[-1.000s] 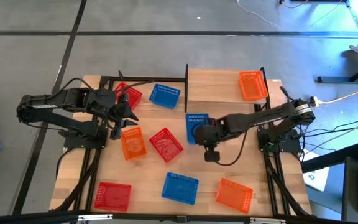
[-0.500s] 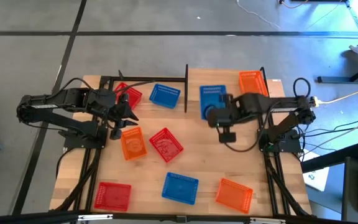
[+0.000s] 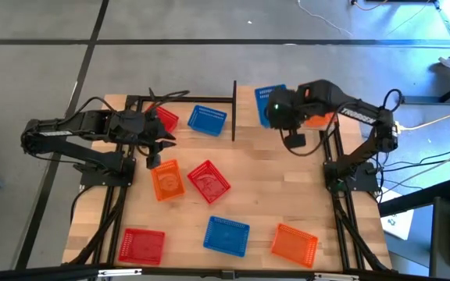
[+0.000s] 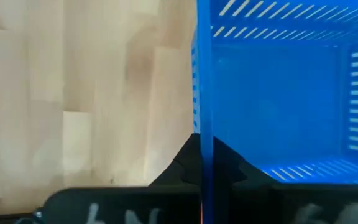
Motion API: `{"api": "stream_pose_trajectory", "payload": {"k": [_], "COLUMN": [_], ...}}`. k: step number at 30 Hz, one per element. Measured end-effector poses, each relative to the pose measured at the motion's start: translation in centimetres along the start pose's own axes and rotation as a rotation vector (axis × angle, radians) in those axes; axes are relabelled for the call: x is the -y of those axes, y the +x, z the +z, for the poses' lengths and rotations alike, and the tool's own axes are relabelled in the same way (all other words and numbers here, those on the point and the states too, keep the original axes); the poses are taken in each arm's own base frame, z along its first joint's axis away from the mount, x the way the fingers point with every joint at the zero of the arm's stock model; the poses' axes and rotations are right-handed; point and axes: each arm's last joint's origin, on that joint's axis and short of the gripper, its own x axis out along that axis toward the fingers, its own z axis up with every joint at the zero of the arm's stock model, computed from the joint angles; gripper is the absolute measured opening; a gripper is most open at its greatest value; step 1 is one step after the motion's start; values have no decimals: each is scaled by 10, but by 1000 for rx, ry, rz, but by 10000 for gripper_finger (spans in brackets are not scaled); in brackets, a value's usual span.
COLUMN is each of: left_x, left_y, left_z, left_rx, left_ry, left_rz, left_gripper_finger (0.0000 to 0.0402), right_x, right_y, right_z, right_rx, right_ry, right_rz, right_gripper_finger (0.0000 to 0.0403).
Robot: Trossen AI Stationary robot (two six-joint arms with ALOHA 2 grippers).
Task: Stack baskets on shelf by color
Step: Put the middle blue bin on the shelf
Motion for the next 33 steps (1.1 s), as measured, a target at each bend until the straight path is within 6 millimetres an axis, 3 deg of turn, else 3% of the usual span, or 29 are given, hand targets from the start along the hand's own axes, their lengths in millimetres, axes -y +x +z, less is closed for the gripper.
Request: {"api": "stream_pose_trajectory", "payload": {"k": [4,13,17,24,33], "left_x": [0,0,0,0,0], "left_y": [0,0,0,0,0], "left_z": [0,0,0,0,0], "left_rx": [1,2,2,3,2], "left_ry": [0,0,1,7,7], "left_rz": [2,2,3,3,3], "left_gripper_finger": [77,77,77,77,77], "right_x": [13,24,28,28,31], "right_y": [9,60,73,82,83], "right_z": [-7,-24,-26,-30,-33], "right_rx": [-23,-150,-146,-167,-235], "right_ry": [28,102,126,137,123], "right_rz": [24,105,107,116,14], "right_gripper_finger": [0,0,0,10,70]}}
